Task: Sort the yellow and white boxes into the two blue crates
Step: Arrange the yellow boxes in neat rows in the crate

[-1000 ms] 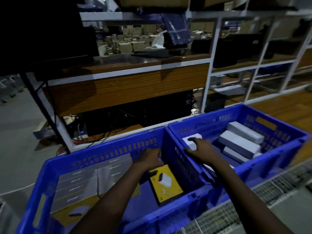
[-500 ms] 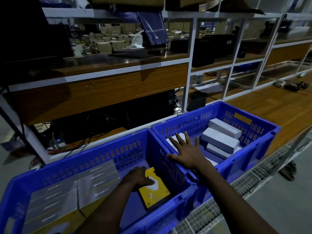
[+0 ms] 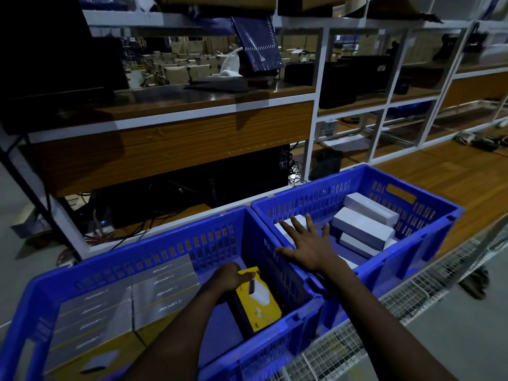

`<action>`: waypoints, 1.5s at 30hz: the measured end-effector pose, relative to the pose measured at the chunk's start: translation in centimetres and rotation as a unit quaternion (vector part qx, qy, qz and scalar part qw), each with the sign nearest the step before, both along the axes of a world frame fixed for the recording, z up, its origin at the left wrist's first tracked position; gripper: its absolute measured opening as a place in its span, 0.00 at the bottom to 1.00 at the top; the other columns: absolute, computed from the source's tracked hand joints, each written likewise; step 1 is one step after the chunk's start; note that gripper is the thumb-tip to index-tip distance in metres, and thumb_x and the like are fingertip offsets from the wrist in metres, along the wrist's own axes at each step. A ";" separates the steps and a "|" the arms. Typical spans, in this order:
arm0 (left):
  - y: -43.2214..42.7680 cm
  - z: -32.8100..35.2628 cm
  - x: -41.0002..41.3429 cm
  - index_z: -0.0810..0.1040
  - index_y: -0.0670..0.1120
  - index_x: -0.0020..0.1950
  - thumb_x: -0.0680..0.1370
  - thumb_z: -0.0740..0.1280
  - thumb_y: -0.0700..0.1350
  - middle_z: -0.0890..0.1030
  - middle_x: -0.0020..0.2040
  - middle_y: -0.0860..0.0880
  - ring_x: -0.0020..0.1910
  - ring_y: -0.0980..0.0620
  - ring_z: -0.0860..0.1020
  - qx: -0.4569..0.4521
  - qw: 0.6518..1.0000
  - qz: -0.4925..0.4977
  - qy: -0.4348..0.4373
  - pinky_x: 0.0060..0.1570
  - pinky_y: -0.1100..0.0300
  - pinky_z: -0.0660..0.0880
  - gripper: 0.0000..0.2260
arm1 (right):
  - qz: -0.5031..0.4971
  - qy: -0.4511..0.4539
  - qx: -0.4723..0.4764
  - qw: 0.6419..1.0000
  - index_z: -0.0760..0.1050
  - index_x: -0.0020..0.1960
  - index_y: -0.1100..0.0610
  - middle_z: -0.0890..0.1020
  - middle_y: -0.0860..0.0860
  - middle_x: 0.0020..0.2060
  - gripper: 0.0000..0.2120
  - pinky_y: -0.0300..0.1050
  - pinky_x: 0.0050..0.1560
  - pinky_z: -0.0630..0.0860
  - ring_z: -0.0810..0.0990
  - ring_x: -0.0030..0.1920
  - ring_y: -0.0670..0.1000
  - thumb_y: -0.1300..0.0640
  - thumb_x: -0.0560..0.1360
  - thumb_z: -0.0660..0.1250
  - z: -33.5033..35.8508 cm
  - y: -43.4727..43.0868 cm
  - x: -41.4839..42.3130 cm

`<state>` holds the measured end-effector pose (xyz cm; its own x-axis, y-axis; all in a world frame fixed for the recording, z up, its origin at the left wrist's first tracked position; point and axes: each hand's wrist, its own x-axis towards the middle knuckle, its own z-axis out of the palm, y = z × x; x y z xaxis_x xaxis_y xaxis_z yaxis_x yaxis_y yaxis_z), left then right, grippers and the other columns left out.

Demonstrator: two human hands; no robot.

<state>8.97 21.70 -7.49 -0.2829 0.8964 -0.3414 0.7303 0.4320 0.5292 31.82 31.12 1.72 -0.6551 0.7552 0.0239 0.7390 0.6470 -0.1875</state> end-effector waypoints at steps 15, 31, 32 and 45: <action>-3.0 8.0 -2.7 0.77 0.37 0.57 0.78 0.66 0.59 0.79 0.52 0.37 0.53 0.40 0.78 0.207 0.969 0.136 0.026 0.43 0.53 0.69 0.24 | 0.099 0.048 -0.006 0.994 0.41 0.78 0.44 0.43 0.50 0.79 0.56 0.64 0.74 0.44 0.41 0.78 0.57 0.17 0.57 0.33 3.3 -3.6 -6.4; -17.6 10.0 -11.1 0.77 0.43 0.42 0.77 0.70 0.46 0.78 0.37 0.43 0.37 0.46 0.77 0.305 0.844 0.354 -0.264 0.42 0.52 0.71 0.08 | 0.150 0.180 -0.288 0.929 0.73 0.67 0.54 0.79 0.52 0.61 0.27 0.46 0.54 0.75 0.79 0.58 0.54 0.43 0.72 0.71 2.5 -11.4 -21.5; -18.3 9.9 -11.2 0.78 0.44 0.44 0.77 0.70 0.45 0.78 0.39 0.43 0.37 0.46 0.78 0.301 0.841 0.352 -0.279 0.42 0.52 0.72 0.06 | 0.155 0.190 -0.294 0.924 0.75 0.63 0.54 0.81 0.52 0.57 0.23 0.44 0.50 0.75 0.80 0.53 0.52 0.45 0.72 0.72 2.2 -11.9 -21.7; -19.4 9.7 -10.5 0.71 0.48 0.63 0.73 0.74 0.40 0.81 0.47 0.45 0.47 0.46 0.81 0.244 0.918 0.242 -0.200 0.45 0.53 0.79 0.21 | 0.247 0.146 -0.245 0.926 0.74 0.52 0.48 0.79 0.47 0.44 0.17 0.41 0.41 0.76 0.80 0.43 0.47 0.46 0.68 0.75 0.5 -12.8 -21.2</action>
<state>-1.51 2.25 2.17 -0.6272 0.7729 -0.0958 0.2215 0.2949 0.9295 10.66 18.31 2.17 -0.9433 0.3317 -0.0114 0.2462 0.6763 -0.6943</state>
